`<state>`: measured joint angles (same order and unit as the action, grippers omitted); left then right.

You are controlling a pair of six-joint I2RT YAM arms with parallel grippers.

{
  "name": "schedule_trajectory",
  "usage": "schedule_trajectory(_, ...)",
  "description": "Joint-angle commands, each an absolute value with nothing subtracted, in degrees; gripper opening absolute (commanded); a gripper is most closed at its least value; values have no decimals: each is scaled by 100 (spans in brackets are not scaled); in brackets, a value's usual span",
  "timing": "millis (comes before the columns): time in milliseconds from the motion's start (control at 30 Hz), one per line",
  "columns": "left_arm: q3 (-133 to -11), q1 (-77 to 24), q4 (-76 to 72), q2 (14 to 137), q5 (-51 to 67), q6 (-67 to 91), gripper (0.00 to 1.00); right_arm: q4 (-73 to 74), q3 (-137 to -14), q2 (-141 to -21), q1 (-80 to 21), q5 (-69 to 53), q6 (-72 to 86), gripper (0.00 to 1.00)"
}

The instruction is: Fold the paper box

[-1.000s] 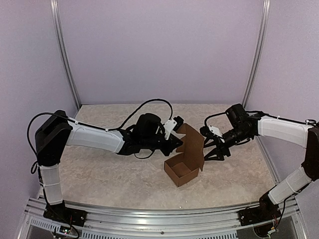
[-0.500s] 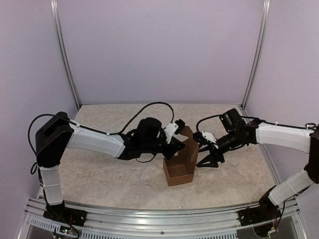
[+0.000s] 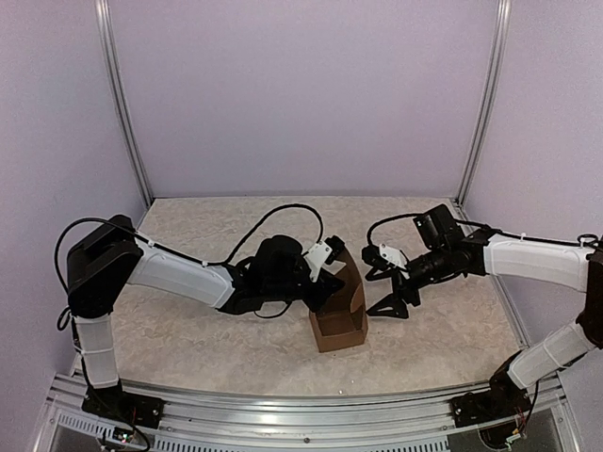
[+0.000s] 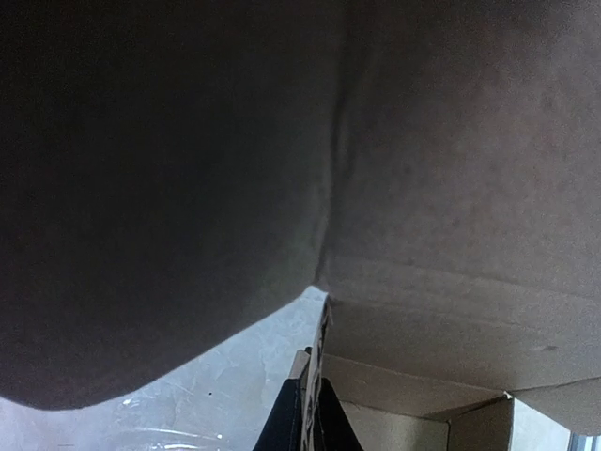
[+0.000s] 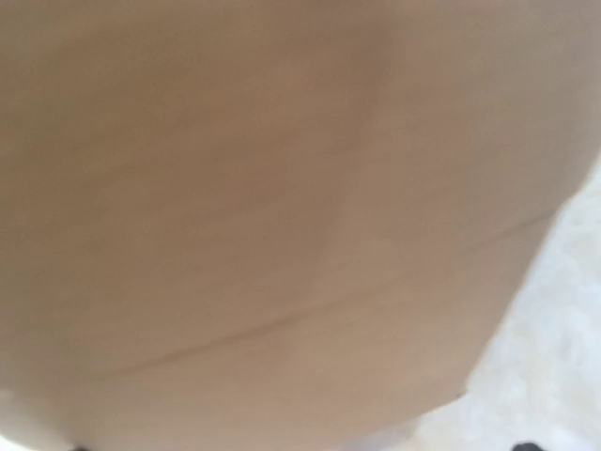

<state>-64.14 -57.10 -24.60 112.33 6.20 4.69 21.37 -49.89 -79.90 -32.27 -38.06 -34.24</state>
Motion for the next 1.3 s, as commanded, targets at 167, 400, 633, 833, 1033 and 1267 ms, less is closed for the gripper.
schedule_trajectory(167, -6094, -5673, -2490, 11019, 206, 471, 5, 2339, -4753, -7542, -3617, -3407, -3823, 100)
schedule_trajectory(400, -6047, -5686, -2628, 11030, 252, 566, 4, 1486, -4935, -7960, -3735, -2977, -2940, 100)
schedule_trajectory(633, -5911, -5700, -2743, 10961, 202, 589, 4, 1357, -5065, -8282, -3746, -2772, -2650, 100)
schedule_trajectory(833, -5721, -5734, -2991, 10928, 232, 581, 3, 1321, -4954, -8287, -3744, -2747, -2750, 100)
schedule_trajectory(1033, -5326, -5777, -3363, 10817, 128, 563, 3, 1296, -4727, -7942, -3933, -2330, -3285, 100)
schedule_trajectory(1267, -4670, -5818, -4057, 10675, 26, 537, 3, 1294, -4704, -7814, -4259, -1722, -3657, 100)
